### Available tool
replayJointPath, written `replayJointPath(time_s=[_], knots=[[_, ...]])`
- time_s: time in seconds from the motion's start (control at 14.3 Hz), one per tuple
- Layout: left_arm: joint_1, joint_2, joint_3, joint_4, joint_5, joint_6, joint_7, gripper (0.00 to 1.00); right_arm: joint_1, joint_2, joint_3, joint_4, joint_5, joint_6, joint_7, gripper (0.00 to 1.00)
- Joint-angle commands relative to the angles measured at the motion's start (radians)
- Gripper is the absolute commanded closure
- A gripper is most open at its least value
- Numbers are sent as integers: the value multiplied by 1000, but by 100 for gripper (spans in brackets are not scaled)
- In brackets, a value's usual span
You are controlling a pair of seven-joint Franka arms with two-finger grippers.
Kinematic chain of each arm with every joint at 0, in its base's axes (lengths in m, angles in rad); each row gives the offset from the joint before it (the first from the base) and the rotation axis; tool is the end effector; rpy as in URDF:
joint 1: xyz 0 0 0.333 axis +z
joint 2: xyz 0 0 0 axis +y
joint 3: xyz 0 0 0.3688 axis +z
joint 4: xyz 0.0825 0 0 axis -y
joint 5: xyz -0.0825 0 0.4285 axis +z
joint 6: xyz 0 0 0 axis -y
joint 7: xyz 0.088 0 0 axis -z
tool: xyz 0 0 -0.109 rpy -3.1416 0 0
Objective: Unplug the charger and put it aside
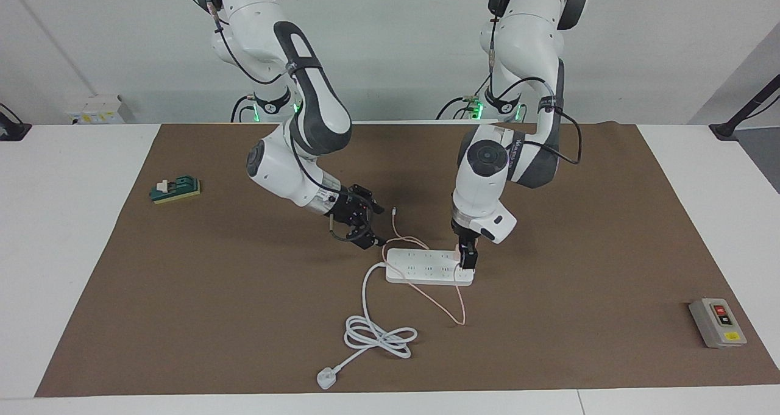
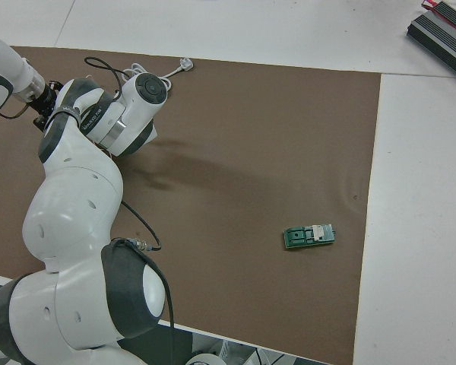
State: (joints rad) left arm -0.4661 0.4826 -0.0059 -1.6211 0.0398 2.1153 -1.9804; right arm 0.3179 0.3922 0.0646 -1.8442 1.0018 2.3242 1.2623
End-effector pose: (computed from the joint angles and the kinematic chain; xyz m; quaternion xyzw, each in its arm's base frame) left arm 0.6642 -0.3363 0.3668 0.7354 0.6774 0.0168 0.0002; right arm 0.6522 0.2757 0.3496 -0.6538 0.6562 0.2505 0.2816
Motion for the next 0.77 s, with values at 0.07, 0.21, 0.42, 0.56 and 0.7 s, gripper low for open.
replayJointPath(time_s=[0.07, 0.21, 0.42, 0.56, 0.7], knots=[[-16, -38, 14, -65, 26, 40, -23, 0, -5, 68, 8, 37, 26, 9, 52, 0], [-16, -38, 15, -66, 31, 45, -23, 2, 0, 89, 8, 39, 26, 21, 52, 0], [-16, -39, 14, -68, 31, 49, -23, 15, 23, 117, 6, 62, 24, 23, 52, 0], [-16, -41, 14, -68, 31, 51, -23, 35, 23, 125, 6, 86, 23, 23, 52, 0], [-25, -42, 15, -69, 38, 51, -23, 100, 24, 129, 8, 97, 24, 24, 51, 0]])
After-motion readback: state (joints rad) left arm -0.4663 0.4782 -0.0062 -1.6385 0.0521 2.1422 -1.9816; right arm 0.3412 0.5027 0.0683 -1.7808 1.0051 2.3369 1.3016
